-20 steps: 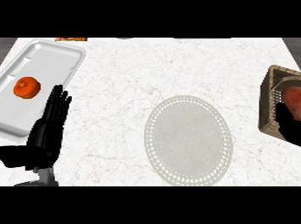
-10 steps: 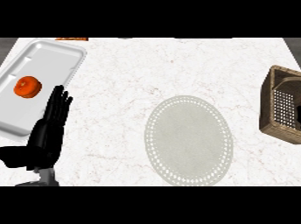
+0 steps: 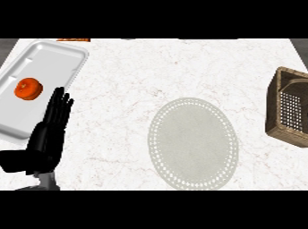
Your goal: Pick the sweet potato from the placemat and place it in the basket
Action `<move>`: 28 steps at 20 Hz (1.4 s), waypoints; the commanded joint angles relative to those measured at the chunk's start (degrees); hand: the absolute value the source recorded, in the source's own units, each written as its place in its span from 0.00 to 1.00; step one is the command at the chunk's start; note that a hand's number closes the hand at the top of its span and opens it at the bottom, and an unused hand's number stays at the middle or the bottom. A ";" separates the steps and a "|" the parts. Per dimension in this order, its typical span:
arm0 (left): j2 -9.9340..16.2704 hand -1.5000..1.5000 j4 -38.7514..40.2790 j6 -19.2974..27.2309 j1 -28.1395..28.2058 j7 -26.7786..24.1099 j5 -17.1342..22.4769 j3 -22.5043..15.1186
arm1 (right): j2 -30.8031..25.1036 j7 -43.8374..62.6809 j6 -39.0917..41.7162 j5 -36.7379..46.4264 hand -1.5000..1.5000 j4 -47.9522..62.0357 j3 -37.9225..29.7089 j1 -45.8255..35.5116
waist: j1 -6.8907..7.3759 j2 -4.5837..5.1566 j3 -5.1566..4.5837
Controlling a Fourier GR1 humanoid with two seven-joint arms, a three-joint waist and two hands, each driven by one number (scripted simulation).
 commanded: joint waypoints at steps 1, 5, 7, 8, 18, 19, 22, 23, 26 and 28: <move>-0.69 0.50 -0.45 0.92 -1.07 1.81 -0.74 -0.33 | -0.81 -4.33 -2.99 -1.50 1.00 4.79 -2.78 0.25 | 0.04 0.01 0.00; -0.38 0.50 0.32 0.18 0.53 -0.16 -1.16 -0.15 | 0.76 -5.80 -7.50 0.14 1.00 11.50 -1.58 -1.30 | 0.23 0.03 0.00; -0.11 0.50 -3.40 -0.68 3.22 1.77 -0.69 -1.20 | -1.01 -5.41 -6.15 -2.79 1.00 7.90 -7.03 1.35 | 0.11 -0.05 0.00; -0.12 0.50 3.56 -0.98 -0.66 -2.65 0.52 1.58 | -0.67 -4.06 -6.57 -2.54 1.00 8.57 -6.92 0.28 | -0.03 0.02 -0.02; -0.50 0.50 0.04 -0.09 -1.43 1.81 -0.48 0.77 | -0.34 -11.13 -10.80 -4.05 0.00 15.25 -5.26 0.89 | 0.08 0.00 0.00; -2.31 0.50 0.60 0.26 1.62 -1.55 -2.24 -1.98 | -1.11 -15.18 -11.57 -6.41 0.00 14.44 -8.91 4.51 | -0.06 -0.02 0.00; -1.23 0.50 0.18 0.86 -1.26 0.55 -2.14 -0.41 | 0.56 -15.46 -14.33 -7.37 0.00 12.48 -8.42 2.88 | -0.10 -0.04 0.00; -0.65 0.50 4.52 -0.14 -2.35 -1.35 -1.16 1.12 | -0.84 -15.64 -15.53 -7.97 0.00 15.48 -9.61 -1.10 | -0.03 0.04 -0.01; -0.22 0.50 -0.49 0.31 -1.84 2.03 -0.96 1.04 | -0.55 -16.98 -19.16 -6.73 0.00 12.65 -10.42 0.27 | 0.00 -0.02 0.00; -1.90 0.50 -0.46 1.58 -1.03 1.49 -2.42 -0.76 | -5.45 -13.91 -15.33 -9.72 0.00 10.20 -14.23 -2.43 | -0.20 -0.08 -0.01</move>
